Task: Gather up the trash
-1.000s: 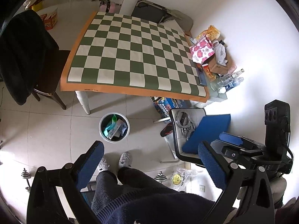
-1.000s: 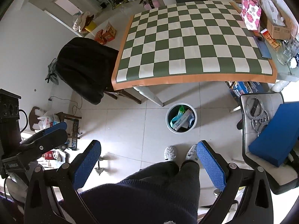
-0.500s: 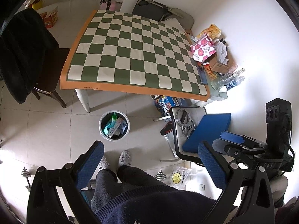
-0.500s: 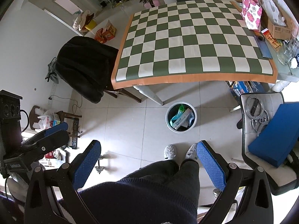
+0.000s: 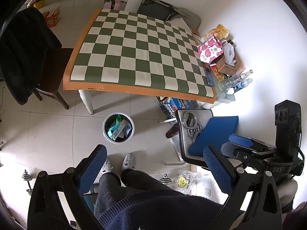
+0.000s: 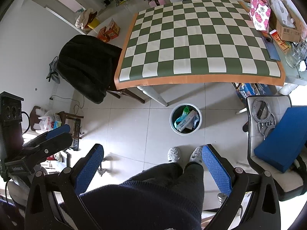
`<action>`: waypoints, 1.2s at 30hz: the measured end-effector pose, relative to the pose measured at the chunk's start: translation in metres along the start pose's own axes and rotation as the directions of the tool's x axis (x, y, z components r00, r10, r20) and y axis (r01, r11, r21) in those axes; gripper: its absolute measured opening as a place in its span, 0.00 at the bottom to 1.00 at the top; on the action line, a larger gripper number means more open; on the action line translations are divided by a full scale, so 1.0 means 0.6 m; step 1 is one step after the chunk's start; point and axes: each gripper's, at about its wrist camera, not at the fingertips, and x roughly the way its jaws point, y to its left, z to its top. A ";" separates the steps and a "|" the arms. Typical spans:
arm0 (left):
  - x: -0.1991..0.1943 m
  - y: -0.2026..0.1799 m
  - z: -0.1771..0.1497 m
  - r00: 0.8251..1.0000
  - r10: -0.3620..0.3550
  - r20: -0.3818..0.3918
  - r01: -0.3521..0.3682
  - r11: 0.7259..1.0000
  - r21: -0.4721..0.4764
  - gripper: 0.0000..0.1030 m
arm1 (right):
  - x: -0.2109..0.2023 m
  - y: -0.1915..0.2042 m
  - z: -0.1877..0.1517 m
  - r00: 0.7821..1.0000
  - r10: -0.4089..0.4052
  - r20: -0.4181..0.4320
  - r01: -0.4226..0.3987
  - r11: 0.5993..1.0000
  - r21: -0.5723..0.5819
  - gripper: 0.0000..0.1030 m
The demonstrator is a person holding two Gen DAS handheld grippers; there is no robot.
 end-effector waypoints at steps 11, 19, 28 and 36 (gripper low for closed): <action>0.002 -0.006 0.000 1.000 -0.001 0.002 0.001 1.000 -0.002 1.00 | 0.003 0.003 0.003 1.000 0.003 0.001 -0.003 1.000 0.004 1.00; 0.003 -0.006 -0.007 1.000 -0.005 -0.005 0.005 1.000 0.014 1.00 | 0.002 0.003 -0.003 1.000 0.000 -0.001 0.000 1.000 -0.001 1.00; 0.003 -0.009 -0.009 1.000 -0.005 -0.002 0.005 1.000 0.011 1.00 | 0.002 0.004 -0.002 1.000 0.002 0.000 -0.002 1.000 0.001 1.00; 0.004 -0.013 -0.007 1.000 -0.004 -0.001 0.004 1.000 0.010 1.00 | -0.002 -0.001 -0.013 1.000 0.008 -0.006 -0.008 1.000 -0.010 1.00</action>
